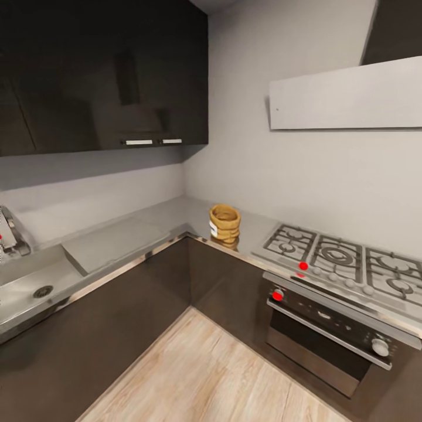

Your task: In the kitchen, take the popcorn bag from the countertop, put it into the microwave, and heat it until the popcorn is cooked so the cooked popcorn ends up inside the bag.

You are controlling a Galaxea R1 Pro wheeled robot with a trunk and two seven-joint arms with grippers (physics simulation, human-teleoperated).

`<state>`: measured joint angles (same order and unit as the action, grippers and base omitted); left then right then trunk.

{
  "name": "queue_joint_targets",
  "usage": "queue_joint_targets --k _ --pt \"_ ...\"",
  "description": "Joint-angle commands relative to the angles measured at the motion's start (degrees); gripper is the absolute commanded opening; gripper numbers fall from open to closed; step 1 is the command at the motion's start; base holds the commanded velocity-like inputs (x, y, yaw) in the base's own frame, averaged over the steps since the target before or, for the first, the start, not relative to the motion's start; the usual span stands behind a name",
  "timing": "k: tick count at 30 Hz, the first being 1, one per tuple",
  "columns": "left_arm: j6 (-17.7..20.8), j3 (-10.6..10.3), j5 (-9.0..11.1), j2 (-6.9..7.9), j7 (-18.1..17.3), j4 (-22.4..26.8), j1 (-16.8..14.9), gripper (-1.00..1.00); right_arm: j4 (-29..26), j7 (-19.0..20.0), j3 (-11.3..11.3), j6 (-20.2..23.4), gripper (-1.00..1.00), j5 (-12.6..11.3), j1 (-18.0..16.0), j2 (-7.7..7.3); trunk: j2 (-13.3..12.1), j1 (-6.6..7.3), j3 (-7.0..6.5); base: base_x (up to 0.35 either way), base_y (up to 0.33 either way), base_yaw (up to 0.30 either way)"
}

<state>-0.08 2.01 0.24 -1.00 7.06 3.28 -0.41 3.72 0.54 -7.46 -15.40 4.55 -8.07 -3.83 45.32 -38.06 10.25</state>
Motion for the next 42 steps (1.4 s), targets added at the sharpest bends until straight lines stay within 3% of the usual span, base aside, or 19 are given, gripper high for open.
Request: queue_joint_targets --k 1,4,7,14,18,25,26,28,29,31,34,36,38,39,42 --pt "0.10 0.18 0.04 -0.04 0.10 0.04 -0.03 1.00 -2.00 0.17 -0.53 -0.38 1.00 0.46 -0.10 -0.04 0.06 -0.03 0.08 0.168 0.280 0.000" --pt "0.15 0.17 0.05 -0.03 0.13 0.00 -0.03 1.00 -4.26 0.23 -0.53 -0.55 1.00 0.46 -0.10 -0.04 0.06 -0.03 0.08 0.168 0.280 0.000" --pt "0.17 0.17 0.03 -0.05 0.08 0.03 -0.03 1.00 -12.46 0.20 -0.54 -0.59 1.00 0.46 -0.10 -0.04 0.06 -0.03 0.08 0.168 0.280 0.000" --pt "0.02 0.11 0.03 -0.05 0.06 0.02 -0.03 1.00 -38.00 0.24 0.15 -0.26 1.00 0.39 -0.10 0.94 0.06 -0.03 0.08 0.181 0.273 0.000" --pt "-0.22 0.10 0.06 -0.05 0.06 0.02 -0.03 1.00 -53.88 0.10 4.06 1.64 1.00 0.45 -0.10 1.46 0.06 -0.03 0.08 0.236 0.225 0.000" --pt "-0.21 0.10 0.03 -0.11 0.06 0.01 -0.03 1.00 -84.21 0.08 5.55 23.44 1.00 0.38 -0.26 1.63 0.06 -0.03 0.08 0.279 0.162 0.000" --pt "-0.19 0.10 0.03 -0.13 0.06 -0.01 -0.03 1.00 -86.19 -0.01 5.58 25.75 1.00 0.38 -1.31 1.67 0.06 -0.03 0.08 0.290 0.064 0.000" --pt "-0.17 0.10 0.04 -0.13 0.06 0.00 -0.03 1.00 -87.42 -0.08 5.65 30.33 1.00 0.38 -5.18 1.70 0.06 -0.03 0.08 0.283 0.033 0.000" --pt "-0.16 0.10 0.03 -0.14 0.06 0.00 -0.03 1.00 -87.84 -0.06 5.67 35.29 1.00 0.38 -8.35 1.71 0.06 -0.03 0.08 0.244 0.013 0.000" --pt "-0.10 0.05 0.03 -0.18 0.06 0.02 -0.03 1.00 -88.18 -0.04 5.69 47.08 1.00 0.33 -17.42 1.72 0.06 -0.03 0.08 0.214 0.005 0.000" --pt "-0.09 0.01 0.03 -0.22 0.06 0.02 -0.03 1.00 -87.87 -0.21 5.70 59.96 1.00 0.35 -29.41 1.72 0.06 -0.03 0.08 0.153 0.001 0.000" --pt "-0.09 0.01 0.03 -0.22 0.06 0.00 -0.03 1.00 -87.41 -0.30 5.70 65.18 1.00 0.33 -34.49 1.72 0.06 -0.03 0.08 0.112 0.000 0.000" --pt "-0.13 -0.05 0.03 -0.23 0.06 -0.01 -0.03 1.00 -84.15 -0.35 5.70 70.84 1.00 0.35 -43.04 1.72 0.06 -0.03 0.08 0.147 0.000 0.000" --pt "-0.19 -0.06 0.03 -0.23 0.06 -0.01 -0.03 1.00 -79.71 -0.35 5.70 72.07 1.00 0.36 -48.04 1.70 0.06 -0.03 0.08 0.223 0.000 0.000" --pt "-0.20 -0.08 0.03 -0.23 0.06 -0.01 -0.03 1.00 -69.02 -0.41 5.64 73.06 1.00 0.37 -56.60 1.30 0.06 -0.03 0.08 0.278 0.000 0.000"
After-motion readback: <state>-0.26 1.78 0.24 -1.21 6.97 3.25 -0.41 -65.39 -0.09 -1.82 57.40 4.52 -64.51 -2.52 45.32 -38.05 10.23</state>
